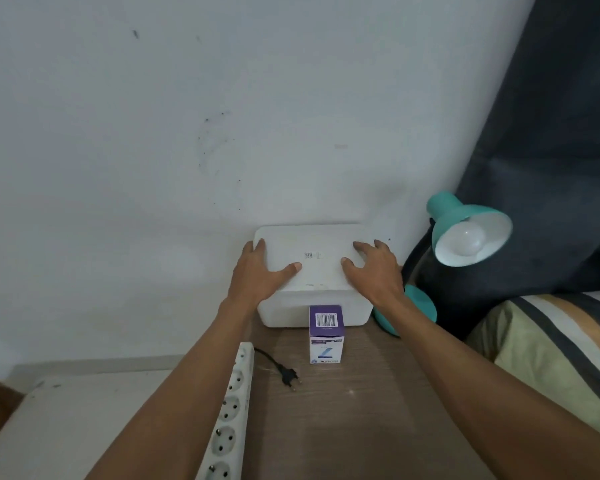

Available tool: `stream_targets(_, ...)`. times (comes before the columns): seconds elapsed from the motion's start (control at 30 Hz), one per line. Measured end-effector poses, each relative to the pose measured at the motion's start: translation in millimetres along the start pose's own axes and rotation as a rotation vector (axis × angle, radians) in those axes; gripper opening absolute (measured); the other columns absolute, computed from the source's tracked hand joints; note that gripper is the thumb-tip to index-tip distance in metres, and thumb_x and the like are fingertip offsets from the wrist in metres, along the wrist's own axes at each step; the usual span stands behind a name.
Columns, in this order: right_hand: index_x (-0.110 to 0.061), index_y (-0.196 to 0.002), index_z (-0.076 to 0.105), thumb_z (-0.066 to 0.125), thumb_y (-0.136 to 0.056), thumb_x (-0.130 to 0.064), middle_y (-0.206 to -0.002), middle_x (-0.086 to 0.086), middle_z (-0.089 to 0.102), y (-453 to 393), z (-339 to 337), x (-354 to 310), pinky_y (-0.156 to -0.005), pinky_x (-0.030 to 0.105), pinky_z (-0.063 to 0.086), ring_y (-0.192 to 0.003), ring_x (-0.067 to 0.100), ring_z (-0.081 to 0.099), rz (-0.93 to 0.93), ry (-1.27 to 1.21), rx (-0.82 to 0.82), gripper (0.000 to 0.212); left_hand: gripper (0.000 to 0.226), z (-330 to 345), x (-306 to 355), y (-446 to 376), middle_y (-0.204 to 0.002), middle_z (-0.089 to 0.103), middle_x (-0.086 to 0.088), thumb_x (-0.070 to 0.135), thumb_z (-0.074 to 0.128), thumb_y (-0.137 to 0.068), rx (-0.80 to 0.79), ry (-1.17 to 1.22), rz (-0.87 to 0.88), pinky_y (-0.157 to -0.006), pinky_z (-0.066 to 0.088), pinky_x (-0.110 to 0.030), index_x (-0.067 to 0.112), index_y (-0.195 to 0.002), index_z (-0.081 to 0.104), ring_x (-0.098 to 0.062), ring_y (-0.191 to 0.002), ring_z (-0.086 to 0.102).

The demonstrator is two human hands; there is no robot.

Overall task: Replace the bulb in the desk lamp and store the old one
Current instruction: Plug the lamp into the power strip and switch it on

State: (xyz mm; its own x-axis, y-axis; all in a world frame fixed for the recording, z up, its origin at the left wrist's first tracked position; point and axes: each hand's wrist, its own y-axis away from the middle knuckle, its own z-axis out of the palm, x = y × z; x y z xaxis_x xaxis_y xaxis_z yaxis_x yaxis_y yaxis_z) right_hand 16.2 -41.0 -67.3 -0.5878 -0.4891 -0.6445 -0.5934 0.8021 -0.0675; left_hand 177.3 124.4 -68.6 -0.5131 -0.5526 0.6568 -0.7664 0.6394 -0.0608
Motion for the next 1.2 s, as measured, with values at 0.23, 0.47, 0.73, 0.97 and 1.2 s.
stream_targets(0.23,-0.015,-0.128,0.062,0.059,-0.095,-0.030,-0.132,0.007,0.057,34.0,4.2,-34.0,-0.094,0.038,0.046,-0.125,0.023,0.046,-0.229,0.057,0.190,0.037,0.090,-19.1,-36.4,46.6,-0.152,0.047,-0.004,0.079,0.052,-0.086,-0.012,0.091,0.045,-0.112,0.045,-0.048,0.023,-0.154,0.038,-0.022,-0.137,0.048)
stream_targets(0.47,-0.016,-0.108,0.072,0.058,-0.091,-0.026,-0.092,0.006,0.074,100.5,59.1,-70.9,-0.071,0.033,0.055,-0.086,0.023,0.067,-0.318,0.057,-0.041,0.024,0.088,-13.5,-109.1,143.0,-0.162,0.036,0.003,0.069,0.061,-0.090,-0.024,0.105,-0.017,-0.123,0.030,-0.039,0.024,-0.159,0.030,-0.016,-0.149,0.034)
stream_targets(0.73,-0.012,-0.092,0.069,0.056,-0.088,-0.020,-0.095,0.010,0.070,155.3,124.9,-48.2,-0.068,0.034,0.051,-0.088,0.030,0.067,-0.272,0.319,-0.250,0.016,0.079,-3.9,-141.3,244.0,-0.126,0.059,0.026,0.049,0.087,-0.077,-0.187,0.327,-0.047,-0.091,0.047,-0.011,0.058,-0.135,0.034,0.016,-0.113,0.057)
stream_targets(0.97,-0.010,-0.112,0.064,0.048,-0.093,-0.008,-0.114,0.012,0.064,167.5,140.9,-37.6,-0.080,0.040,0.051,-0.102,0.030,0.063,-0.236,0.476,-0.288,0.025,0.127,2.8,-148.1,253.7,-0.148,0.049,0.025,0.063,0.089,-0.066,-0.303,0.337,0.024,-0.105,0.053,-0.040,0.049,-0.159,0.004,0.001,-0.129,0.055)
stream_targets(1.2,-0.009,-0.098,0.067,0.049,-0.088,-0.007,-0.100,0.013,0.068,166.5,137.7,-49.7,-0.073,0.039,0.051,-0.095,0.032,0.064,-0.170,0.454,-0.229,0.021,0.125,8.6,-153.2,251.8,-0.143,0.052,0.024,0.054,0.091,-0.068,-0.292,0.344,0.053,-0.102,0.055,-0.038,0.048,-0.158,0.004,0.000,-0.124,0.058)
